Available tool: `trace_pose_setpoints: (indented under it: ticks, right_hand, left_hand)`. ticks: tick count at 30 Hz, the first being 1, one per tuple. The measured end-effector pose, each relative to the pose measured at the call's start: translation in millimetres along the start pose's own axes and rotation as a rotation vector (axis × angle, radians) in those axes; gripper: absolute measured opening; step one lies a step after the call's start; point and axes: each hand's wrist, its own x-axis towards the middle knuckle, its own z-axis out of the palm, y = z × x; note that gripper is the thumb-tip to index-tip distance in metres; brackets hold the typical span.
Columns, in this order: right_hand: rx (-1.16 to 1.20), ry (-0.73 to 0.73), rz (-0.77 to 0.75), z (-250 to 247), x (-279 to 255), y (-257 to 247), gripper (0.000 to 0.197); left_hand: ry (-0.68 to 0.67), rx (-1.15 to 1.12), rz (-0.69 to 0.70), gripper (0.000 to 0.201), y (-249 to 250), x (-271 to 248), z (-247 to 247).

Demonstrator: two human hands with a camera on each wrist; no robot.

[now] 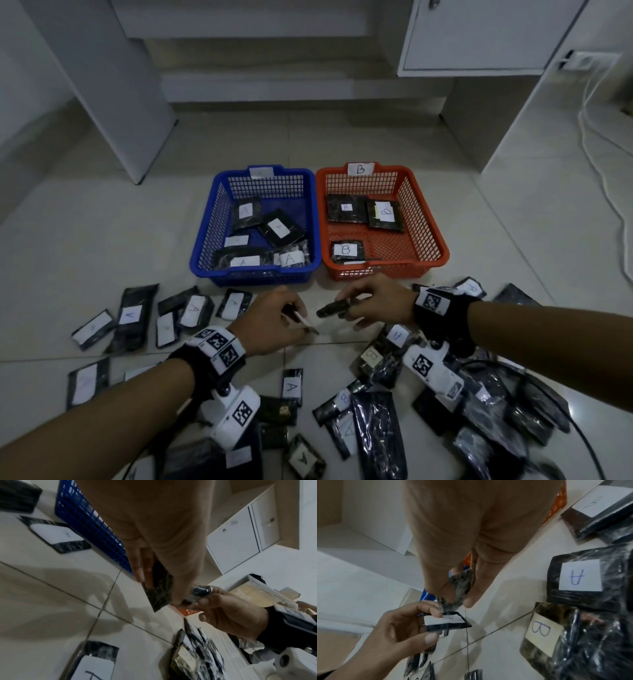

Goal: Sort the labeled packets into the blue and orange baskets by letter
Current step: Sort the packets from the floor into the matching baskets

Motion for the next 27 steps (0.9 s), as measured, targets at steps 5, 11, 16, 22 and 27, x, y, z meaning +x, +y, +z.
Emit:
trace_pose_setpoints:
  ticks: [5,11,16,22,27]
  right_hand:
    - [0.065,-0.03,-0.014,11,6,-11,0.036]
    - [-0.048,0.041,-0.116,20,18,-11,0.041]
    - [-0.112,0.058,-0.134,16,20,-18,0.054]
    - [-0.085,0.044,-0.119,13,16,-28,0.055]
    - [0.025,0.045,-0.092,0,17,-56,0.054]
  left_hand:
    - [0.086,-0.134,-0.007,0.022,3,-10,-12]
    - [0.12,-0.193,-0.059,0.03,-5,-17,-23]
    - [0.132,-0.316,-0.131,0.033,-7,-20,-27]
    - [0.201,-0.28,-0.099,0.022,-6,-17,-29]
    - [0.233,-0.374,-0.068,0.04,6,-8,-33]
